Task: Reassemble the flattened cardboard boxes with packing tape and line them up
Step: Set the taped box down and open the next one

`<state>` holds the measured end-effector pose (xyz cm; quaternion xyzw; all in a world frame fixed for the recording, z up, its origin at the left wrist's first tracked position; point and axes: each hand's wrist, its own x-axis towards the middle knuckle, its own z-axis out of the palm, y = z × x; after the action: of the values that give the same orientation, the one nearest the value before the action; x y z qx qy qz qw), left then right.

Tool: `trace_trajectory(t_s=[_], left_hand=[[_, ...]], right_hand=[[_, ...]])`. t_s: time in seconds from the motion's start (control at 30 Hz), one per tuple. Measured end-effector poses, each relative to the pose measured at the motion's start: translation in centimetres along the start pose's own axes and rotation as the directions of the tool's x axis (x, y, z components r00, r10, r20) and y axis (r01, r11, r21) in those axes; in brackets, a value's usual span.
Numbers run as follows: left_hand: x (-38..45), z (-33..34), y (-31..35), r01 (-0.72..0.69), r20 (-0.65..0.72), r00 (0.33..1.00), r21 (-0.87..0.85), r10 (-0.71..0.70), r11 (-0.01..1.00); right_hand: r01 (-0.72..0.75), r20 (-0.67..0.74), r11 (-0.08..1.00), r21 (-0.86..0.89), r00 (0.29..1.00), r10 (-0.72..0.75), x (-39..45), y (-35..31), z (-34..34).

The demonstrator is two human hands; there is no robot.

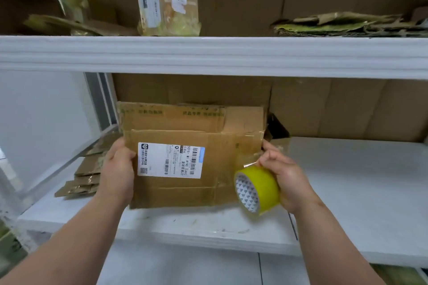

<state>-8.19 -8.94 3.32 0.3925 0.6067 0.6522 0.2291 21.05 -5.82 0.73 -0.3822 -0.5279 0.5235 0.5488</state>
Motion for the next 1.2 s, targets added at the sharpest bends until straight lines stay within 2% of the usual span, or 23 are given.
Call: trace_trajectory(t_s=[0.1,0.2,0.27,0.43,0.5,0.57,0.63,0.73,0.87,0.97,1.03,1.13,1.2], left_hand=[[-1.0,0.4,-0.7,0.054,0.148,0.988,-0.012,-0.052,0.998],[-2.9,1.8,-1.5,0.087,0.334,0.94,-0.011,-0.078,0.996],[-4.6,3.2,-1.7,0.071,0.43,0.9,0.01,-0.069,0.997],[-7.4,6.6,-1.1,0.047,0.549,0.835,0.007,-0.043,0.999],[-8.5,8.0,-0.3,0.012,0.57,0.822,0.02,-0.021,1.0],[-9.6,9.3,0.3,-0.111,0.574,0.818,0.08,0.045,0.991],[-10.6,10.9,0.7,-0.234,0.566,0.818,0.161,0.104,0.959],[-12.1,13.5,0.6,-0.317,0.575,0.808,0.242,0.127,0.917],[-12.9,16.3,0.6,-0.367,0.578,0.806,0.315,0.129,0.875],[-12.2,17.1,0.6,-0.327,0.513,0.856,0.436,0.066,0.839],[-11.8,17.2,0.8,-0.264,0.458,0.889,0.466,0.025,0.845],[-12.3,18.1,1.2,-0.293,0.447,0.893,0.485,0.054,0.824],[-13.0,19.1,1.6,-0.313,0.486,0.868,0.374,0.103,0.873]], right_hand=[[0.032,-0.102,0.999,-0.012,0.994,-0.033,-1.9,-0.6,-0.9],[0.082,-0.159,0.984,-0.158,0.981,-0.107,-4.3,-0.6,-1.5],[0.065,-0.206,0.97,-0.232,0.972,-0.115,-5.9,-0.1,-2.6],[0.033,-0.273,0.967,-0.253,0.956,-0.104,-8.0,-0.2,-6.2],[0.026,-0.323,0.973,-0.229,0.941,-0.101,-8.3,-0.9,-7.9],[0.038,-0.331,0.973,-0.229,0.937,-0.114,-8.6,-2.0,-9.7],[0.03,-0.326,0.963,-0.269,0.938,-0.12,-8.2,-2.8,-11.9],[0.006,-0.315,0.933,-0.359,0.94,-0.128,-7.4,-2.9,-15.4],[0.03,-0.244,0.955,-0.295,0.964,-0.106,-6.6,-2.2,-19.3],[0.086,-0.179,0.952,-0.294,0.973,-0.143,-6.4,-2.0,-21.3],[0.144,-0.117,0.915,-0.376,0.973,-0.201,-6.1,-2.1,-22.4],[0.194,0.027,0.787,-0.586,0.975,-0.221,-5.7,-2.5,-23.1],[0.191,0.086,0.761,-0.62,0.981,-0.176,-4.8,-2.3,-23.6]])
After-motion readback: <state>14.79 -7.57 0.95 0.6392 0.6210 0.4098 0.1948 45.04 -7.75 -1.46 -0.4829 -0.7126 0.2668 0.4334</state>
